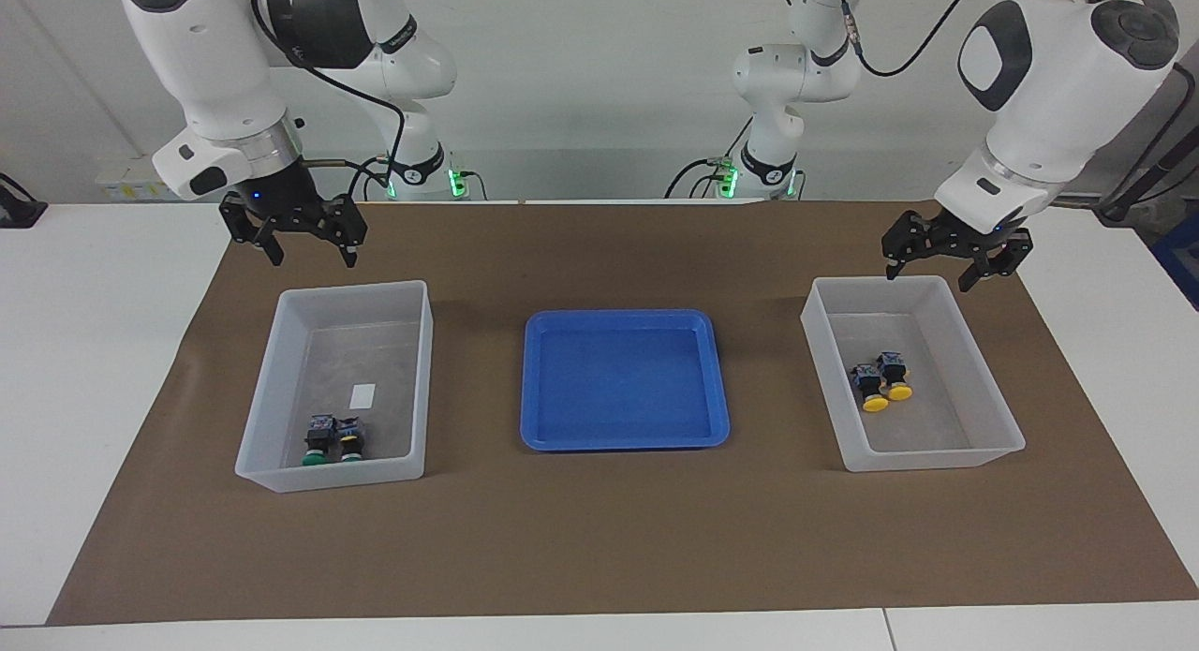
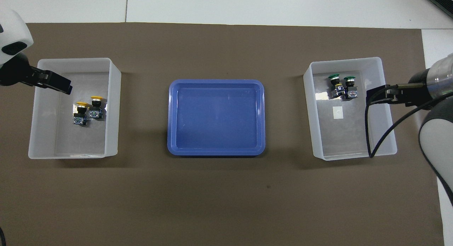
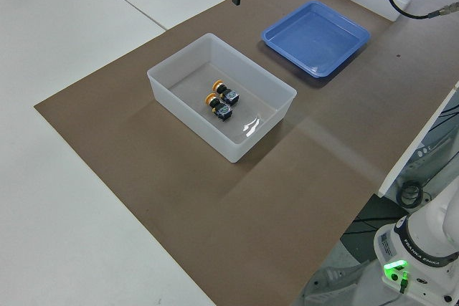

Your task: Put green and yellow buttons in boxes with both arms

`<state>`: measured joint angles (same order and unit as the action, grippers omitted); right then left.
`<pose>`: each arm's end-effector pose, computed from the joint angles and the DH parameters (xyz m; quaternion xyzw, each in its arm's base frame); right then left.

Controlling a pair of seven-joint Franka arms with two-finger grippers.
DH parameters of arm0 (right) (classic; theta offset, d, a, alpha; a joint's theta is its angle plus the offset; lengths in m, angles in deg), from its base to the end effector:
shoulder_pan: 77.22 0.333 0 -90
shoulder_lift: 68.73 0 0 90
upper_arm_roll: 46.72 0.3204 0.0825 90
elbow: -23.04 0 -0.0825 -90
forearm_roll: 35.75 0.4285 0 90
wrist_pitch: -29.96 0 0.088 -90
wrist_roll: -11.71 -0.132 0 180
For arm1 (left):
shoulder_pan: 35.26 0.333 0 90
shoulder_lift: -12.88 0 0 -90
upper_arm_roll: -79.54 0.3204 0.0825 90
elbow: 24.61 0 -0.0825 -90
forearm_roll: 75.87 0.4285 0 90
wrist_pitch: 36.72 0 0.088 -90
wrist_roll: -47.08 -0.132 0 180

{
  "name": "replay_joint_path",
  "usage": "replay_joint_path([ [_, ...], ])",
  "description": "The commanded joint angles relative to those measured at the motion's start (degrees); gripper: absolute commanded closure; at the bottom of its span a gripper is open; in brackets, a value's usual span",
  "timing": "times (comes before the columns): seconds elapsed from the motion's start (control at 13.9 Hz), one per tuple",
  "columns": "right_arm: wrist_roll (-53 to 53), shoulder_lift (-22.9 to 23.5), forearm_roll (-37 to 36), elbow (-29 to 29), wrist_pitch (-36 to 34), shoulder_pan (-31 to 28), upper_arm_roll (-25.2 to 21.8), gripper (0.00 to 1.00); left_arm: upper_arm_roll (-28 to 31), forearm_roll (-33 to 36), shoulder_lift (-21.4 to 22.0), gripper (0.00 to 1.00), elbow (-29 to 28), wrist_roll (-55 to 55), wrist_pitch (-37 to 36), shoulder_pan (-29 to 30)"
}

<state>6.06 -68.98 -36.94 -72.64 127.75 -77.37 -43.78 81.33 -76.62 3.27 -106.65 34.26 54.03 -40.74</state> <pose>0.6082 0.0272 0.5671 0.9995 -0.0238 0.0213 0.0089 0.6499 -0.0452 0.5719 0.9896 -0.1436 -0.0075 0.0045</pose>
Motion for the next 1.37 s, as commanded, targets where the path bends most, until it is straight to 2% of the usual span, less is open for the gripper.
replay_joint_path([
  [0.0, -0.6, 0.3, 1.1, 0.7, -1.0, -0.4, 0.1, 0.00, 0.0, 0.7, 1.7, 0.00, -2.2, 0.5, 1.3, 0.1],
  [0.93, -0.6, 0.3, 1.0, 0.7, -1.0, -0.4, 0.1, 0.00, 0.2, 0.8, 1.6, 0.00, -2.2, 0.4, 1.7, 0.1],
  [1.29, -0.6, 0.3, 1.1, 0.7, -1.0, -0.4, 0.1, 0.00, 0.3, 0.8, 1.6, 0.00, -1.5, 0.7, 4.4, -0.2],
])
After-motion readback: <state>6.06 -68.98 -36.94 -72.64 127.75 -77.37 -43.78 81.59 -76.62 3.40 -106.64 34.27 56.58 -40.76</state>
